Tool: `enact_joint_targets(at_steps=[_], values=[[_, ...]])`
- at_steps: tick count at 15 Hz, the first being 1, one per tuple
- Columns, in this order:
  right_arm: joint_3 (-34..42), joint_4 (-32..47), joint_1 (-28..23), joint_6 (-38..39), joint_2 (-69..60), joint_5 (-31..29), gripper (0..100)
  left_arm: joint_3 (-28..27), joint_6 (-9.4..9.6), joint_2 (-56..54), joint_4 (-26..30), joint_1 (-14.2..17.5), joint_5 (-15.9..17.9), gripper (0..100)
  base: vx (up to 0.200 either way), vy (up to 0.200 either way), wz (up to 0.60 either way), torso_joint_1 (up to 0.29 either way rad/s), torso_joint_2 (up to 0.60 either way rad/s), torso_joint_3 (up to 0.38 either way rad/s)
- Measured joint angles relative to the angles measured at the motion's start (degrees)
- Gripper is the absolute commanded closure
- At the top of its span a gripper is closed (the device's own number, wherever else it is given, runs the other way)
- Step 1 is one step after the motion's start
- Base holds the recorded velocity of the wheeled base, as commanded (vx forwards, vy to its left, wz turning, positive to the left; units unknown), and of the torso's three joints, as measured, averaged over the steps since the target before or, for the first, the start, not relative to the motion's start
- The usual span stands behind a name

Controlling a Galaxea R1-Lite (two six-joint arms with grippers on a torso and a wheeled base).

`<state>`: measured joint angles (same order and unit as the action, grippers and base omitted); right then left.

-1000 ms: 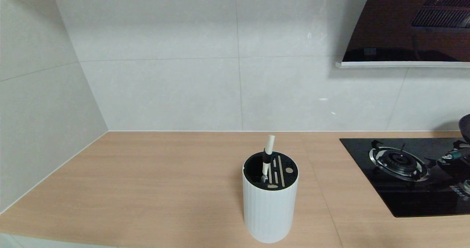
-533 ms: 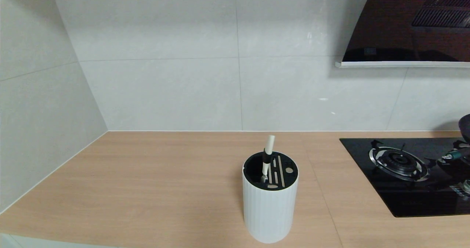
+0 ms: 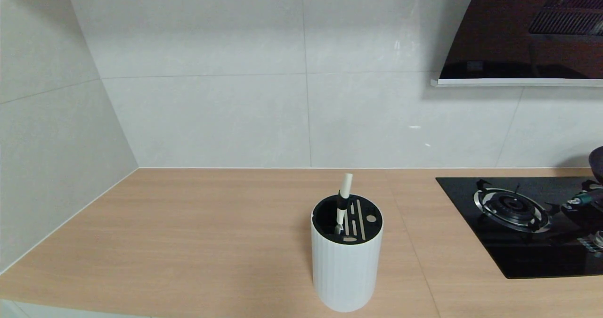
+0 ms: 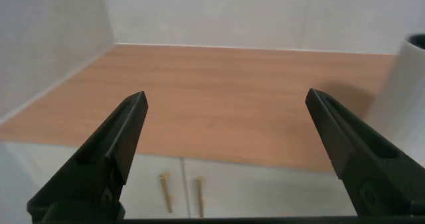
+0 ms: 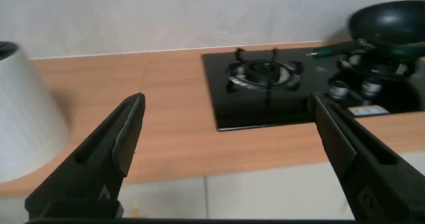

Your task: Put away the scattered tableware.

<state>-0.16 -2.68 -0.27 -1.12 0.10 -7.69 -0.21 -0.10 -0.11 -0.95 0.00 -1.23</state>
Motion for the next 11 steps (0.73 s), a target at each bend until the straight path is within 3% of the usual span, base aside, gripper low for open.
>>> enact_joint_targets(at_steps=[3, 5, 11], values=[[0.16, 0.45, 0.27, -0.27, -0.05, 4.3, 0, 0.18, 0.56, -0.02, 0.77, 0.0, 1.56, 0, 0.0, 0.0, 0.0, 0.0, 0.0, 0.0], [0.13, 2.26, 0.32, -0.05, -0.07, 10.75, 0, 0.21, 0.61, -0.02, 0.95, -0.05, 1.58, 0, 0.0, 0.0, 0.0, 0.0, 0.0, 0.0], [0.16, 2.52, 0.34, 0.96, -0.1, 9.98, 0, 0.21, 0.48, 0.0, 0.98, -0.07, 1.67, 0, 0.0, 0.0, 0.0, 0.0, 0.0, 0.0]])
